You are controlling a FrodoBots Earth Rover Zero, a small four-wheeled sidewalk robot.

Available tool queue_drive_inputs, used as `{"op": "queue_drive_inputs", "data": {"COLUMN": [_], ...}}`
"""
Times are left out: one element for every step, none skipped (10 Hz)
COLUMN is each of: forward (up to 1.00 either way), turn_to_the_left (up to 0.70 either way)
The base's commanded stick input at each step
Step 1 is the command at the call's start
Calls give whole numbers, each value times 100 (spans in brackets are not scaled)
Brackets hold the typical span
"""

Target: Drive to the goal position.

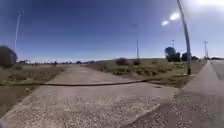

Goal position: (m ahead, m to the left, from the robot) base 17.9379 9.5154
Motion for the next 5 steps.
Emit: {"op": "queue_drive_inputs", "data": {"forward": [100, 100, 100, 100, 100], "turn_to_the_left": [0, 0, 0, 18, 36]}}
